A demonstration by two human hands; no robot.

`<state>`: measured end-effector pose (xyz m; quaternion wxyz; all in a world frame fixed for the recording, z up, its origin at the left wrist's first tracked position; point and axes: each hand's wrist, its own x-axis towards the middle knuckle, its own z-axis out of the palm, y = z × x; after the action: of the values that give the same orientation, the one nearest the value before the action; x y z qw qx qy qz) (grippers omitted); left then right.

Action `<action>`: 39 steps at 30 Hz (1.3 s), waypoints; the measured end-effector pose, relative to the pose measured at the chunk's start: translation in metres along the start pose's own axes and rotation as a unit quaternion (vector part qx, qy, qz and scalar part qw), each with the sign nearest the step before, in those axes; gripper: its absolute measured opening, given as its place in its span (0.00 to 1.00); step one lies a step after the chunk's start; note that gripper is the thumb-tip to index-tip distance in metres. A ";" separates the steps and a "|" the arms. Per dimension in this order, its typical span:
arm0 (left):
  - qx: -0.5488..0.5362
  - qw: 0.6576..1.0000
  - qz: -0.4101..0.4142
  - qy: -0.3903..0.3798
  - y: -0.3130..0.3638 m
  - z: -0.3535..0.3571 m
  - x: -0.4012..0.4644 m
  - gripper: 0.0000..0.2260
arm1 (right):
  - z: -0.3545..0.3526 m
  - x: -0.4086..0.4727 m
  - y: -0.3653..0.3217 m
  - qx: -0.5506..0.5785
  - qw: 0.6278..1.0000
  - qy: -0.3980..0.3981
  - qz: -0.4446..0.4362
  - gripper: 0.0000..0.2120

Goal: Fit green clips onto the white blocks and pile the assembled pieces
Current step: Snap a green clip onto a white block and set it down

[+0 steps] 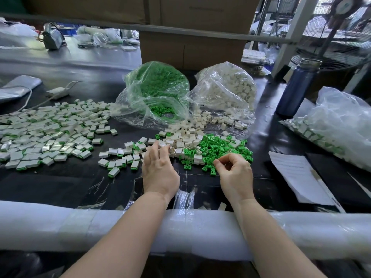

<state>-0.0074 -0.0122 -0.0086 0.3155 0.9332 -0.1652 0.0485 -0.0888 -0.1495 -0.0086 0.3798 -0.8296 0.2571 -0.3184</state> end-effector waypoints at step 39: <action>-0.180 0.983 0.028 0.037 -0.001 -0.006 -0.001 0.07 | -0.001 -0.002 -0.005 -0.012 0.999 -0.036 0.021 0.06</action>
<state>-0.0080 -0.0078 -0.0046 0.4825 0.8538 -0.1857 0.0616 -0.0896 -0.1459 -0.0047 0.3852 -0.8395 0.2648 -0.2771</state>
